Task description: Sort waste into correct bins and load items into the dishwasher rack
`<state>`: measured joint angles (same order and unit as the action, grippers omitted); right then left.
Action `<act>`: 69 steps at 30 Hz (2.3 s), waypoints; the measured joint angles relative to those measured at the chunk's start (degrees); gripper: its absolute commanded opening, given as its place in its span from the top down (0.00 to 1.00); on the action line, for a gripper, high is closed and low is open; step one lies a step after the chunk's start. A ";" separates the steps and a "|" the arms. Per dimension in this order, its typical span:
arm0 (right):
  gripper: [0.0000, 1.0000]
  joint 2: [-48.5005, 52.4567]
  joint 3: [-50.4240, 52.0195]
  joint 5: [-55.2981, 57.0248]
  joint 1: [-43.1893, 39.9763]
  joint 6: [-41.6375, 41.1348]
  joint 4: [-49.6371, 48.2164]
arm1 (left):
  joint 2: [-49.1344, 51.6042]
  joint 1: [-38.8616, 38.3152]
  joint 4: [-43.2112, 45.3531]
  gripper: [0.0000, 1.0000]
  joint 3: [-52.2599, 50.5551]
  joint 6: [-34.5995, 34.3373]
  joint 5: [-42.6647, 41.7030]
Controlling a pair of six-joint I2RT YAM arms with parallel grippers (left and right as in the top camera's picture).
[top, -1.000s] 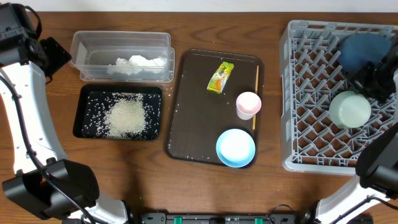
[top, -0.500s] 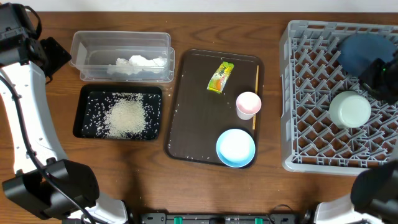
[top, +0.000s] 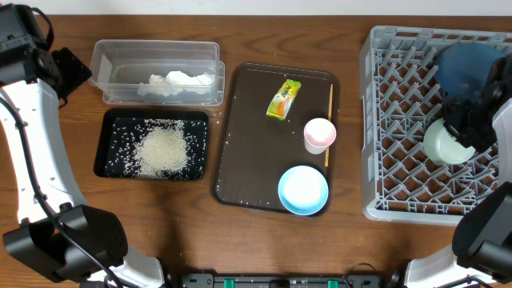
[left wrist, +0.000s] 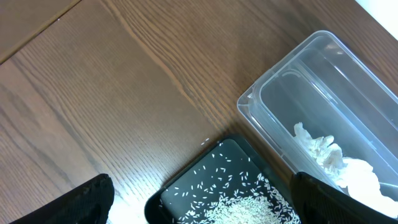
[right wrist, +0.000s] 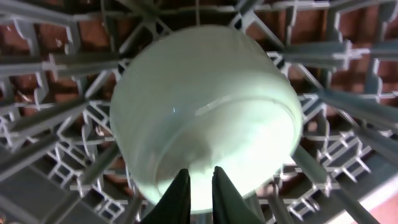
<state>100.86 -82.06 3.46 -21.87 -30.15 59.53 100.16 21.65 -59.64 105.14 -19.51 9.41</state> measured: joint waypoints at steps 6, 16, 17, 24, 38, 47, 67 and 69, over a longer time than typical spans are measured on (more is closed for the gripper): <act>0.88 0.00 1.60 -0.55 -0.02 -0.13 -6.03 | 0.00 0.00 -0.02 0.07 0.00 0.02 0.00; 0.99 0.00 1.90 -5.81 0.50 -0.83 -12.28 | 0.00 0.00 -0.02 0.08 0.00 0.00 0.00; 0.99 0.00 1.90 -6.51 0.94 -0.83 -12.52 | 0.00 0.00 0.00 0.08 0.00 0.00 0.00; 0.99 0.00 1.90 -8.92 4.85 -0.85 -13.35 | 0.00 0.00 -0.02 0.08 0.00 0.00 0.00; 0.36 -8.46 2.23 -16.81 19.52 5.55 -21.53 | 0.00 0.00 -0.02 0.08 0.00 0.00 0.00; 0.32 -9.99 2.08 -16.35 41.16 11.28 -19.85 | 0.00 0.00 -0.02 0.08 0.00 0.02 0.02; 0.33 1.44 0.96 -0.85 74.34 -2.43 6.62 | 0.00 0.00 -0.04 0.07 0.00 0.00 0.00; 0.35 4.57 0.96 1.92 74.40 -3.19 7.23 | 0.00 0.00 -0.02 0.08 0.00 0.02 0.00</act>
<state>105.43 -81.10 5.39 52.53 -33.34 66.76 100.16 21.65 -59.66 105.14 -19.49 9.41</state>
